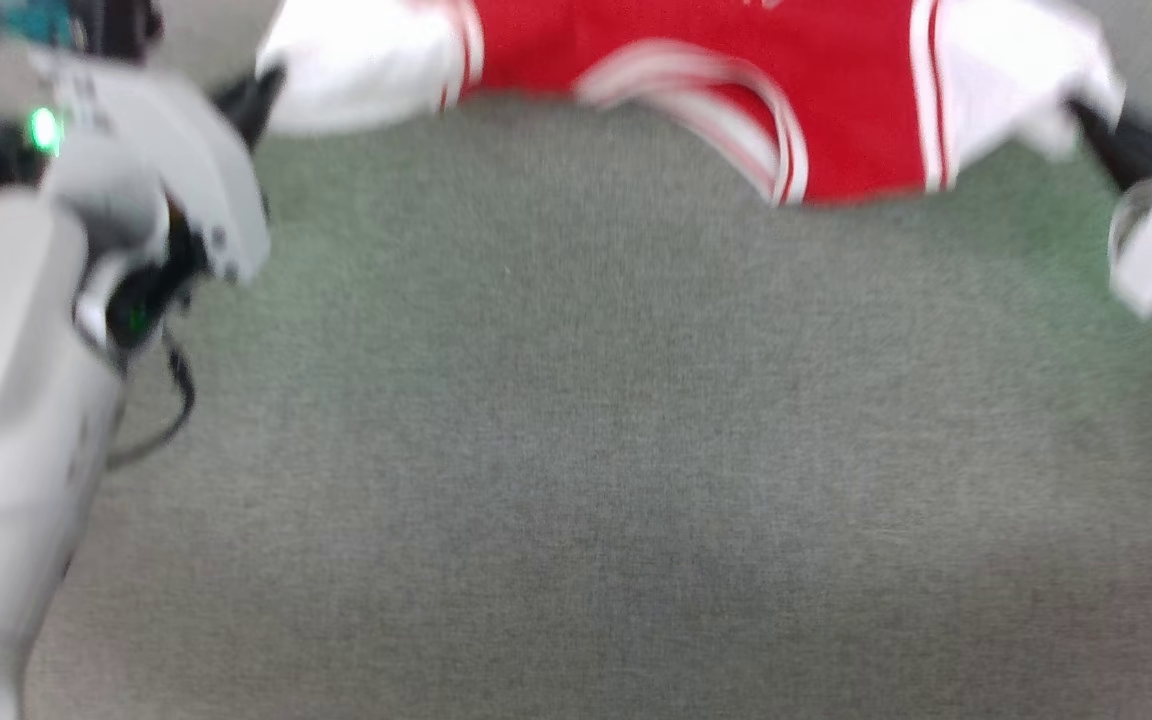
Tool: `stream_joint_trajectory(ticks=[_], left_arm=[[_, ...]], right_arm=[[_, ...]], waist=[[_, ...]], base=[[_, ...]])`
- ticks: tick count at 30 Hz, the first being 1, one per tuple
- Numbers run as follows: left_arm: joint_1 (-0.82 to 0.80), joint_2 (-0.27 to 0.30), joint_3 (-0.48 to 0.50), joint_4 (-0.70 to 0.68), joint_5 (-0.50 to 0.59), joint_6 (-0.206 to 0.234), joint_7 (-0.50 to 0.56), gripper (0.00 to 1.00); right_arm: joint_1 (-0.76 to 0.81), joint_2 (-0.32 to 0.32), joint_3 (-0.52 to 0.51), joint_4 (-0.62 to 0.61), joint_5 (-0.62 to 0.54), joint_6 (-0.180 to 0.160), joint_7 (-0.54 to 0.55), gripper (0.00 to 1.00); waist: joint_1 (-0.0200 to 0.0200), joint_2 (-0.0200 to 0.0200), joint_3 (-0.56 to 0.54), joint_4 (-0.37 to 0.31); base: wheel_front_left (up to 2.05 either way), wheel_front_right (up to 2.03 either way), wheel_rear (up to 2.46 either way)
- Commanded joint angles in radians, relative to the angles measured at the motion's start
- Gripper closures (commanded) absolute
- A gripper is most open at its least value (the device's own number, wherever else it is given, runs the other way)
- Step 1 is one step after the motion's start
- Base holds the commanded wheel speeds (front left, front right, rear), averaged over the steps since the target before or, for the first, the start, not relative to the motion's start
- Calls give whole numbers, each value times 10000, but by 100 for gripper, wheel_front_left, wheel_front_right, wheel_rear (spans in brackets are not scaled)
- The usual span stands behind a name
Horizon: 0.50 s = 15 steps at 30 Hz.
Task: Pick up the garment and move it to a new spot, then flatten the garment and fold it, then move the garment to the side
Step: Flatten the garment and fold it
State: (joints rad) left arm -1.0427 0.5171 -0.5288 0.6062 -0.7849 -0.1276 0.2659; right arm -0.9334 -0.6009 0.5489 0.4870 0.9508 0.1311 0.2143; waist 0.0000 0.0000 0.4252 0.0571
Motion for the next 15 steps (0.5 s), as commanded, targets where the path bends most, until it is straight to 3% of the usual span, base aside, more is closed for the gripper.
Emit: stream_joint_trajectory(ticks=[1, 8, 15], left_arm=[[432, 225, -20, -224, -23, 65, 44, 100], [3175, 1331, 57, -2404, -620, 809, 814, 100], [6233, 2587, 388, -5561, -1370, 2397, 1654, 100]], right_arm=[[470, -226, 100, -253, 122, -7, 146, 100], [3050, -1403, 356, -1900, 580, -7, 1005, 100], [5437, -2521, 456, -3719, 799, -7, 1757, 100]], waist=[[0, 0, -1102, -81], [0, 0, -2153, -140], [0, 0, -2761, -110]], base=[[0, 0, 0], [0, 0, 0], [0, 0, 0]])
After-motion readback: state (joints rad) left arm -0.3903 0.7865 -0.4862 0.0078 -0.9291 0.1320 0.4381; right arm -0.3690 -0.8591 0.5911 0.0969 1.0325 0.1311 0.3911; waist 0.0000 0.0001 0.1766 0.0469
